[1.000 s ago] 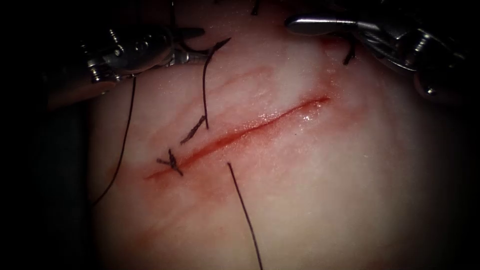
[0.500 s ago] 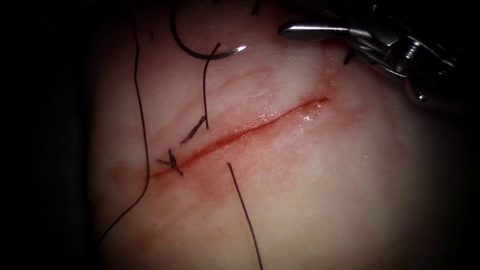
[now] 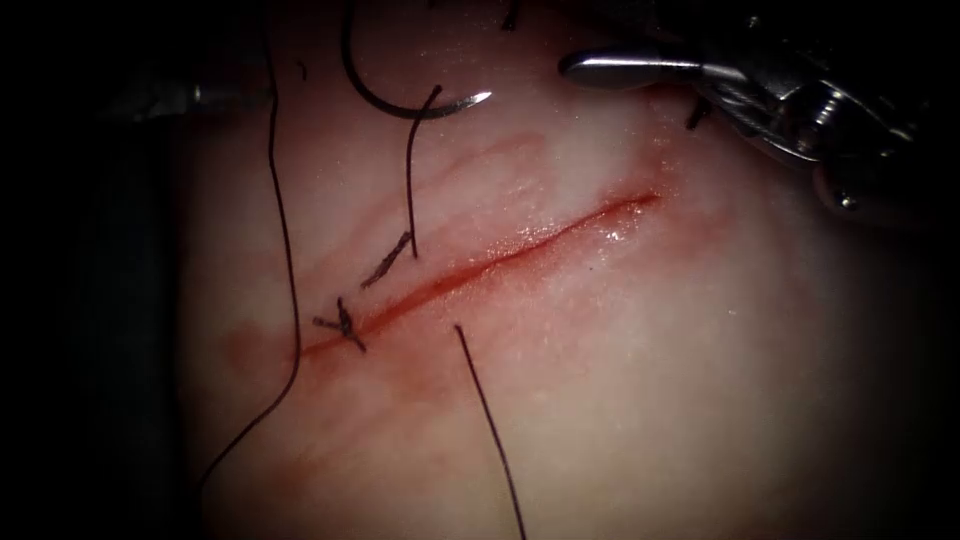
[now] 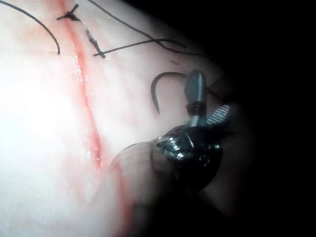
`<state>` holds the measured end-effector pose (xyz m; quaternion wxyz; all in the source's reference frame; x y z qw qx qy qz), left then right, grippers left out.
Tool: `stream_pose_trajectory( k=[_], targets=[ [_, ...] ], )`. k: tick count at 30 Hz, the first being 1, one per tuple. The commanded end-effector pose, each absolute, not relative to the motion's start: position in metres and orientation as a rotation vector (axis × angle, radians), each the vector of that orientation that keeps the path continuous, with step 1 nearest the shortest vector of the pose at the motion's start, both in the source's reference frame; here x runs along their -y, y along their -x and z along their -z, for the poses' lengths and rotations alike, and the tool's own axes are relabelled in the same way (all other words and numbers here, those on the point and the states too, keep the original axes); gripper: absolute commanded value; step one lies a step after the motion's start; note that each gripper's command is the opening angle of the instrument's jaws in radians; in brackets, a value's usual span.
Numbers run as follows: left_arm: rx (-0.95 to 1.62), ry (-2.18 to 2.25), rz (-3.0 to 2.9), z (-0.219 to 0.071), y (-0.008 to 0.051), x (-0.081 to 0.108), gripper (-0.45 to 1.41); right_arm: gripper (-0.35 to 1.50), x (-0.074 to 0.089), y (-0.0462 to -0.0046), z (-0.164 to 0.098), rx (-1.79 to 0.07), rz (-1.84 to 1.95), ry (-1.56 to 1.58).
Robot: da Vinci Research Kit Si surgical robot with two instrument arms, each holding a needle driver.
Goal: Wound Closure
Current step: With the left grasper, pick up a long length of suture.
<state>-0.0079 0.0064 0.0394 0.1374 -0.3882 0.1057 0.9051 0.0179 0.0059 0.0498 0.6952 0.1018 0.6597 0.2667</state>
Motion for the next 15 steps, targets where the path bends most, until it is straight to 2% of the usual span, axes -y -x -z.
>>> stream_pose_trajectory(
  k=[1,2,3,4,5,13,15],
  targets=[
    [-0.319,1.149,-2.636,-0.039,0.0089,-0.006,0.45,0.44,-0.006,-0.0181,-0.050,-1.467,-0.593,-0.238],
    [-0.317,1.190,-2.656,-0.038,0.0099,-0.005,0.45,0.51,-0.006,-0.0181,-0.050,-1.446,-0.585,-0.248],
    [-0.311,1.232,-2.672,-0.038,0.0107,-0.004,0.44,0.83,-0.006,-0.0181,-0.050,-1.432,-0.582,-0.253],
    [-0.311,1.232,-2.672,-0.038,0.0107,-0.004,0.44,0.83,-0.006,-0.0181,-0.050,-1.432,-0.582,-0.253],
    [-0.351,1.337,-2.707,-0.037,0.0124,-0.001,0.45,1.21,-0.006,-0.0183,-0.050,-1.404,-0.575,-0.261],
    [-0.630,1.612,-2.916,-0.036,0.0180,0.005,0.62,1.33,-0.004,-0.0183,-0.049,-1.384,-0.541,-0.294],
    [-0.669,1.615,-2.939,-0.036,0.0187,0.005,0.61,1.33,-0.004,-0.0180,-0.049,-1.386,-0.533,-0.297]
  ],
)
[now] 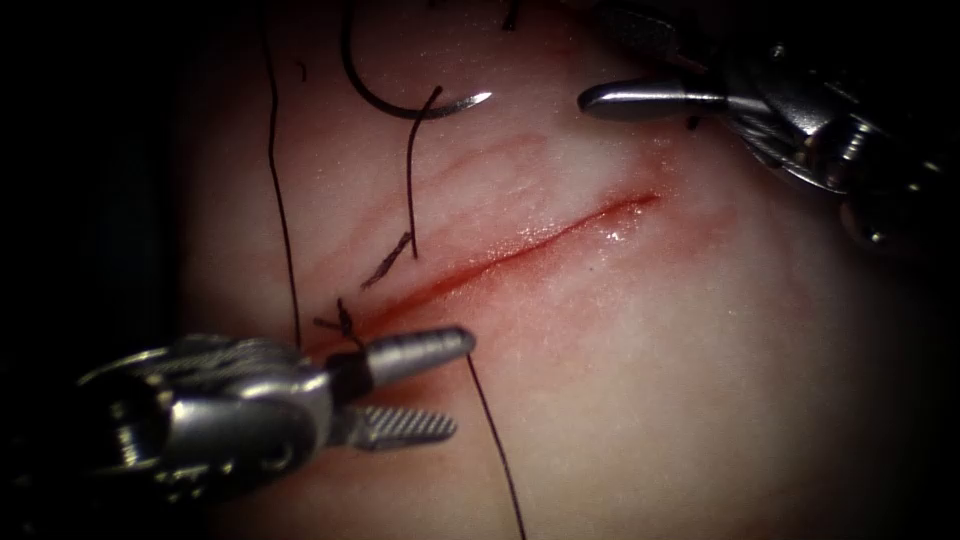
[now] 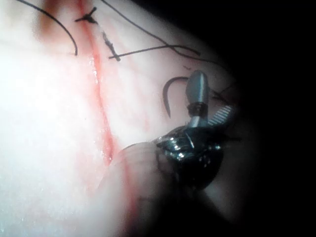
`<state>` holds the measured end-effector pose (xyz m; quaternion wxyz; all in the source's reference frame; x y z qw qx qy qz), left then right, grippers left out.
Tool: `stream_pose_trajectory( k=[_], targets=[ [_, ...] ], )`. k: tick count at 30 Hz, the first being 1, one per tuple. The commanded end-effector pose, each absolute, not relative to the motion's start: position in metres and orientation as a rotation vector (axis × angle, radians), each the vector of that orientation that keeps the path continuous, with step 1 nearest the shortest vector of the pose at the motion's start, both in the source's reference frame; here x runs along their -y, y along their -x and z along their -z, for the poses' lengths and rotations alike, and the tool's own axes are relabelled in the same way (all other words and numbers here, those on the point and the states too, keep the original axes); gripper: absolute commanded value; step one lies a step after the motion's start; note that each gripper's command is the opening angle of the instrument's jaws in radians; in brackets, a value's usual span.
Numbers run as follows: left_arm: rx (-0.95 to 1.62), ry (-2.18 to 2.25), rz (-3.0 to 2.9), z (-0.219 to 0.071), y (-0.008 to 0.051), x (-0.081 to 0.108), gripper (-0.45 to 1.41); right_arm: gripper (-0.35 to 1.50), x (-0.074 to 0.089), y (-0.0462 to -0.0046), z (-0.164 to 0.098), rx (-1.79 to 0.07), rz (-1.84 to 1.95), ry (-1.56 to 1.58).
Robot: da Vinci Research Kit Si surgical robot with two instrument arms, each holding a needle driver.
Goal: Wound Closure
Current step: With the left grasper, pick up a long length of suture.
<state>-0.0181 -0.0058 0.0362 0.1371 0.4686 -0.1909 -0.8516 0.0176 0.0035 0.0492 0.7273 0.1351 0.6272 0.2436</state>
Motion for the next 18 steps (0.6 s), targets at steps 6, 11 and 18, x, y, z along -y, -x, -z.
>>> stream_pose_trajectory(
  k=[6,11,18],
  targets=[
    [0.551,-1.243,2.339,-0.0401,0.0204,0.0074,0.60,1.33,-0.0016,-0.0168,-0.0502,-1.393,-0.506,-0.292],
    [0.513,-1.145,2.262,-0.0426,0.0213,0.0099,0.63,1.31,-0.0002,-0.0157,-0.0515,-1.390,-0.498,-0.266],
    [0.477,-1.078,2.219,-0.0434,0.0221,0.0108,0.64,1.31,-0.0003,-0.0158,-0.0519,-1.389,-0.498,-0.262]
  ],
)
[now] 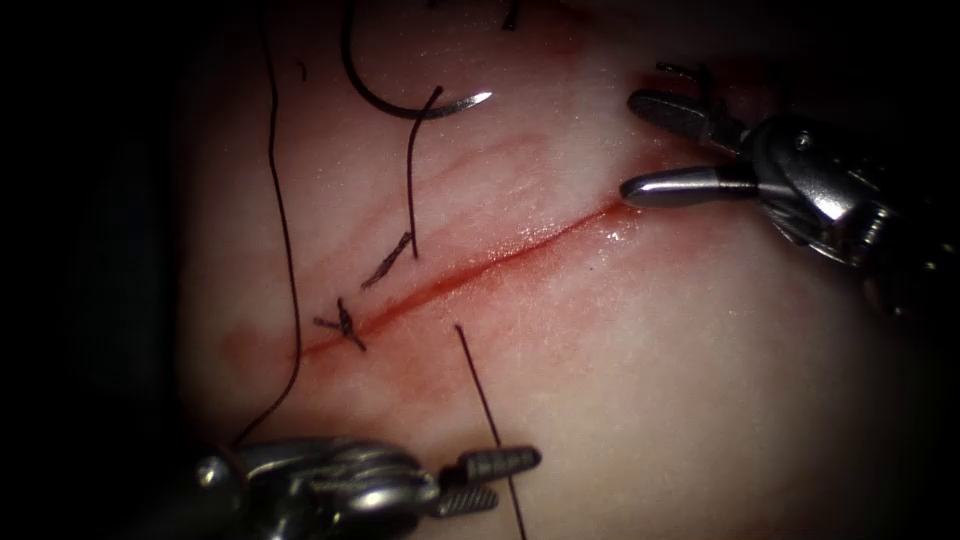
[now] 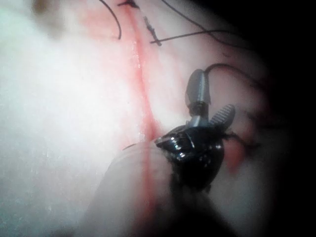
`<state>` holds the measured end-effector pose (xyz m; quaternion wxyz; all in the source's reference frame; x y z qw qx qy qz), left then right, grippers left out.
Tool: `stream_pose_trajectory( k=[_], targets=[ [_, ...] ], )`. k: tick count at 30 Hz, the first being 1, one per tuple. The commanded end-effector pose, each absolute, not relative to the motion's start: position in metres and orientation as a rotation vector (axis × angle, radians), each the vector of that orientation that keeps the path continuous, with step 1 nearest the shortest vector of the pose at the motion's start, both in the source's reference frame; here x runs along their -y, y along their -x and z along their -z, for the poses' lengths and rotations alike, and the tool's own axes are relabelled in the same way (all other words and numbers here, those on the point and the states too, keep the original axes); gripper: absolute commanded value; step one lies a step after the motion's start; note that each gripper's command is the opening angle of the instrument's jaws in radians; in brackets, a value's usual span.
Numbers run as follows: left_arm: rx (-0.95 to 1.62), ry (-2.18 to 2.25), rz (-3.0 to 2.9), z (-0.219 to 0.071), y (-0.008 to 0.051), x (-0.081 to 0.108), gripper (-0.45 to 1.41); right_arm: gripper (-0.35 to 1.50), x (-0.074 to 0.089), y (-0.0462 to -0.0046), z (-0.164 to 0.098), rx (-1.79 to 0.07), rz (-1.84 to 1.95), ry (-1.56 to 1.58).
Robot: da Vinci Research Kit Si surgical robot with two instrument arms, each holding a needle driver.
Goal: Wound Closure
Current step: With the left grasper, pick up a long length of suture.
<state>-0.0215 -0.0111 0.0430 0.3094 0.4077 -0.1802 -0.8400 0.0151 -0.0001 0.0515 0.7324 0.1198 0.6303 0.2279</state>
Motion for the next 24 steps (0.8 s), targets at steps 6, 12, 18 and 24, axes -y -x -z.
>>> stream_pose_trajectory(
  k=[6,12,18,24],
  targets=[
    [0.485,-1.032,2.161,-0.0443,0.0240,0.0124,0.62,1.31,-0.0001,-0.0159,-0.0521,-1.389,-0.506,-0.268],
    [0.484,-1.015,2.107,-0.0441,0.0246,0.0136,0.58,1.31,0.0000,-0.0159,-0.0522,-1.389,-0.514,-0.275],
    [0.487,-1.018,2.073,-0.0428,0.0251,0.0150,0.49,1.31,0.0002,-0.0160,-0.0524,-1.388,-0.518,-0.276],
    [0.483,-1.027,2.048,-0.0429,0.0251,0.0150,-0.32,1.31,0.0002,-0.0161,-0.0523,-1.388,-0.519,-0.275]
  ],
)
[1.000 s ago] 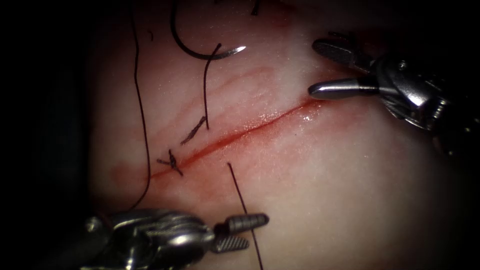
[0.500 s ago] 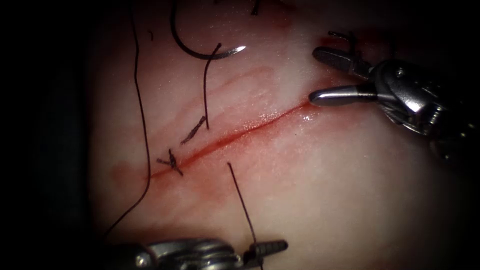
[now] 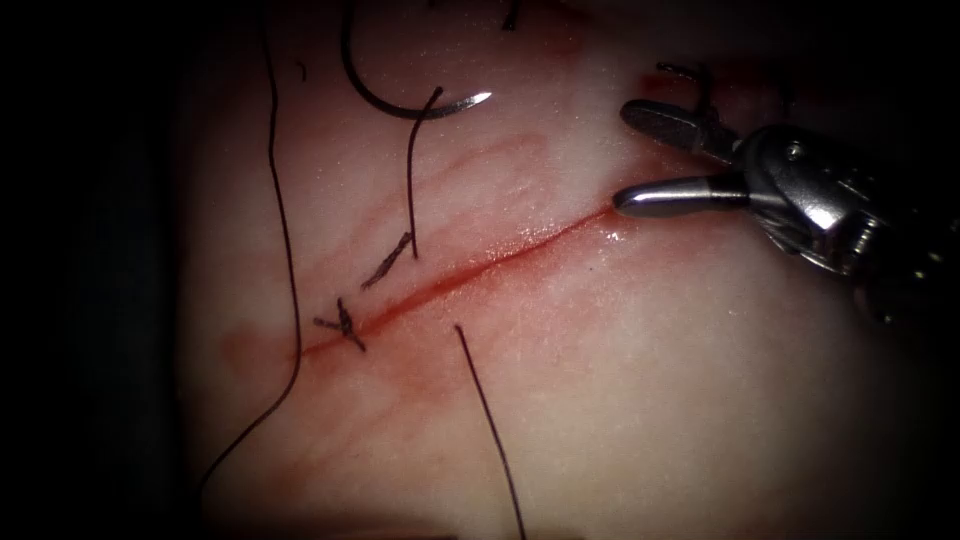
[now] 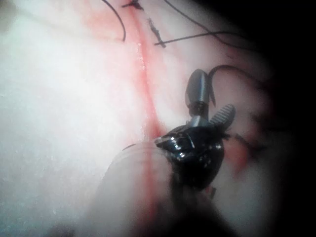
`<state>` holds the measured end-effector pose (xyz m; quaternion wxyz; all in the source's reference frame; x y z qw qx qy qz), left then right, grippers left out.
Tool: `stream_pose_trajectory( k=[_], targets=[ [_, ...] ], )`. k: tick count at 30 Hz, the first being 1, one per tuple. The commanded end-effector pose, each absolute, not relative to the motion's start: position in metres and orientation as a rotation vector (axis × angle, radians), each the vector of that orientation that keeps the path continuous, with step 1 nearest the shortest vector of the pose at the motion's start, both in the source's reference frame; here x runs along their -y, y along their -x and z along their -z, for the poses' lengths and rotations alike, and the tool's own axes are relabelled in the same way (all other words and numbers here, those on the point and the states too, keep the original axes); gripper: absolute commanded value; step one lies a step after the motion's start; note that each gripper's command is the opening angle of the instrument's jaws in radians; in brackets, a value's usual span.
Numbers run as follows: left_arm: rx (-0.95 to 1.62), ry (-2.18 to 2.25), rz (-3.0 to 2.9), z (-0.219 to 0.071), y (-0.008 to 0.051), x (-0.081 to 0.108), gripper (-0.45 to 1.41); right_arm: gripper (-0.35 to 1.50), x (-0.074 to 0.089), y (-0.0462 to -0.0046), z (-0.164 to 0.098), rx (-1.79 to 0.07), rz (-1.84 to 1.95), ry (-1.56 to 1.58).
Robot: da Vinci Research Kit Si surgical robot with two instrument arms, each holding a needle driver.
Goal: Wound Closure
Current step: With the left grasper, pick up a long length of suture, then use the right gripper to grab the suture and hand off a longer length to the left gripper.
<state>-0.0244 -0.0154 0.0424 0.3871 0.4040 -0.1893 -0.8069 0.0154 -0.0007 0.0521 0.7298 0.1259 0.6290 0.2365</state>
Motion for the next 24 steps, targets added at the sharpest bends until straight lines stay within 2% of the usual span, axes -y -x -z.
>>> stream_pose_trajectory(
  k=[1,9,13,15,24],
  targets=[
    [0.434,-1.070,2.102,-0.0429,0.0248,0.0148,-0.35,1.31,0.0003,-0.0161,-0.0523,-1.387,-0.523,-0.280],
    [0.418,-1.242,2.165,-0.0398,0.0232,0.0107,-0.35,1.26,0.0011,-0.0164,-0.0518,-1.387,-0.524,-0.279],
    [0.443,-1.316,2.164,-0.0373,0.0226,0.0071,-0.35,1.30,0.0022,-0.0173,-0.0508,-1.403,-0.379,-0.270],
    [0.444,-1.326,2.173,-0.0363,0.0223,0.0056,-0.35,1.21,0.0037,-0.0189,-0.0495,-1.442,-0.172,-0.266],
    [0.449,-1.295,2.172,-0.0379,0.0208,0.0055,-0.35,1.21,0.0072,-0.0220,-0.0489,-1.470,0.133,-0.224]
  ],
)
